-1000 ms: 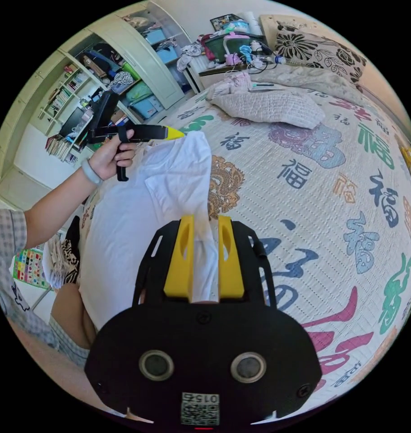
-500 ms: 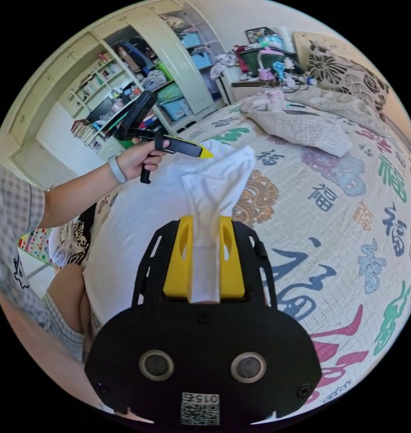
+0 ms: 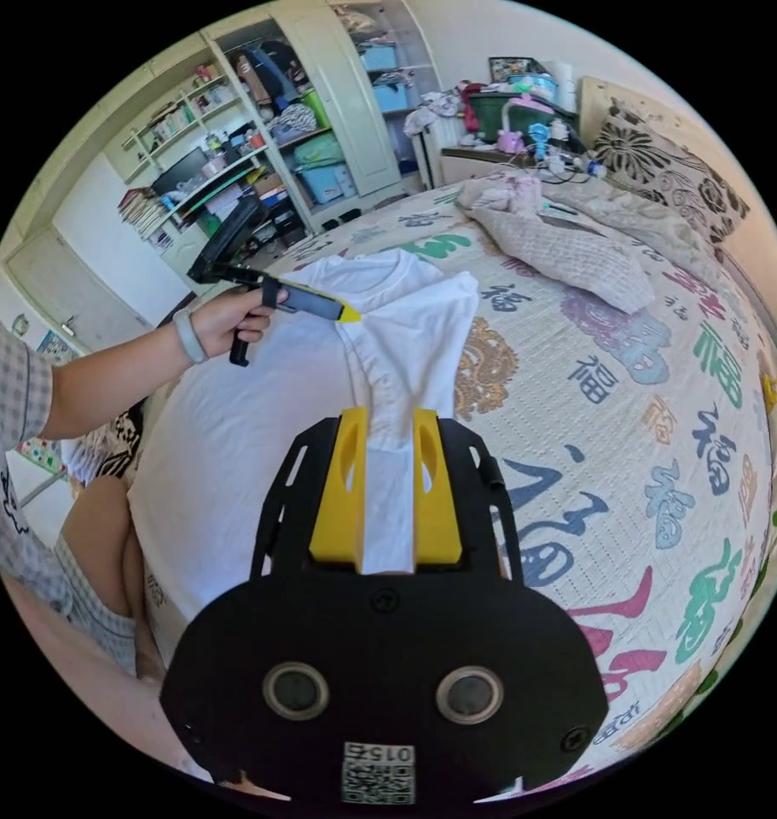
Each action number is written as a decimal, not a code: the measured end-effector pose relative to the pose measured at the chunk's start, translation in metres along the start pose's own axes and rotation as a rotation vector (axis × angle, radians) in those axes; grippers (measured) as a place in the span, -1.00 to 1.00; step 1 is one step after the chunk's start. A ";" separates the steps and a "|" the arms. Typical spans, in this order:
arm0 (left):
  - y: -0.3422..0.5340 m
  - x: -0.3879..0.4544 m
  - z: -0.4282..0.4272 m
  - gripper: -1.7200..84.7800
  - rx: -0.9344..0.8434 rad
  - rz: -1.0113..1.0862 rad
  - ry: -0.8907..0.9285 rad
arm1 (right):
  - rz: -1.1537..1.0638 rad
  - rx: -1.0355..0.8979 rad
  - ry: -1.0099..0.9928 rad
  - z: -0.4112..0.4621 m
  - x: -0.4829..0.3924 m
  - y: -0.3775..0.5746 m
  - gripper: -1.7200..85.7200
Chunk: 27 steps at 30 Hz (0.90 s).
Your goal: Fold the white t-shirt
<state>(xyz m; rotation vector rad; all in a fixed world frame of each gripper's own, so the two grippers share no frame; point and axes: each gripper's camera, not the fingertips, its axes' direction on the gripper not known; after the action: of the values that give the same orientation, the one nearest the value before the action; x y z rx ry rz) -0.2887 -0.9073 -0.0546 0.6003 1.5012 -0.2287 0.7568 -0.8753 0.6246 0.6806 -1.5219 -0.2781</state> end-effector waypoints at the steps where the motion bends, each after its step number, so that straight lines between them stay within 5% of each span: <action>1: 0.003 -0.001 -0.002 -0.89 0.001 -0.003 0.009 | -0.010 -0.018 -0.002 0.007 -0.004 -0.004 -0.77; 9: 0.048 -0.015 -0.033 -0.96 0.019 -0.036 0.016 | 0.076 -0.052 0.014 0.043 -0.020 -0.034 -0.92; 16: 0.095 -0.027 -0.051 -0.96 0.018 -0.058 0.015 | -0.025 -0.141 0.017 0.074 -0.044 -0.053 -0.86; 24: 0.155 -0.033 -0.094 -0.97 0.054 -0.046 -0.001 | 0.113 0.046 0.045 0.067 -0.046 -0.082 -0.79; 27: 0.177 -0.040 -0.102 -0.95 0.058 -0.069 0.005 | 0.163 -0.141 0.040 0.101 -0.034 -0.097 -0.84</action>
<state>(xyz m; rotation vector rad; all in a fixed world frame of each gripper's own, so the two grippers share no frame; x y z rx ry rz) -0.2917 -0.7166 0.0293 0.5963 1.5257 -0.3246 0.6809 -0.9561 0.5332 0.4458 -1.4947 -0.2445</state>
